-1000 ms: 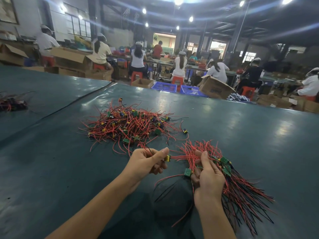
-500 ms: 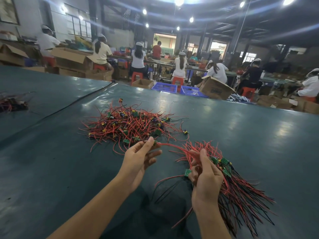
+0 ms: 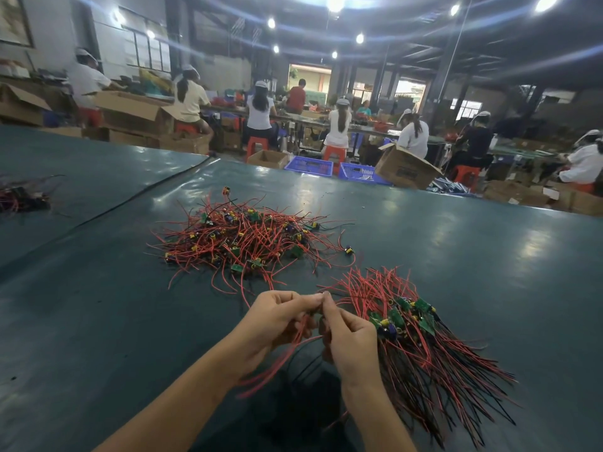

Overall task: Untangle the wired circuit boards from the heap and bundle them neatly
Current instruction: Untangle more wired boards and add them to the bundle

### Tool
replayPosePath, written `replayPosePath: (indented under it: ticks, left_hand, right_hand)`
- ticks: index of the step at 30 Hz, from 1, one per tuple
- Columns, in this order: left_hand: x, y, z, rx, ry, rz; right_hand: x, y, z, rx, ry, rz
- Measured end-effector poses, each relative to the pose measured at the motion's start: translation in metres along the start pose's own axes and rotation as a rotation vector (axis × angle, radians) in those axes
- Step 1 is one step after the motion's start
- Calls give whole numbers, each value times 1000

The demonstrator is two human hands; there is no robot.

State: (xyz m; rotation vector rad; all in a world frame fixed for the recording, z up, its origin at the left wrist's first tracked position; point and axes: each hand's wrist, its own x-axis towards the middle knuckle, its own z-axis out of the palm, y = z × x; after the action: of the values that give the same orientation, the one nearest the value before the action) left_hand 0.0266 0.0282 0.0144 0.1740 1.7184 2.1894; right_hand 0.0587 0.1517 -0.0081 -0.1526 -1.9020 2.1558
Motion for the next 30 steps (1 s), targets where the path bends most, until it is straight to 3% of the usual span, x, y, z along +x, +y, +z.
replayPosePath:
  ticks: [7, 14, 22, 25, 30]
  left_hand:
    - [-3, -2, -1, 249, -8, 106]
    - [-9, -1, 8, 372, -115, 125]
    - [-12, 3, 5, 242, -249, 83]
    - [-9, 5, 2, 107, -210, 62]
    - [-4, 0, -1, 104, -176, 84]
  right_hand:
    - [4, -1, -4, -34, 99, -38]
    - [11, -4, -9, 81, 266, 71]
    - [23, -15, -37, 396, 475, 58]
    - [18, -16, -35, 315, 411, 40]
    - [0, -11, -6, 27, 44, 64]
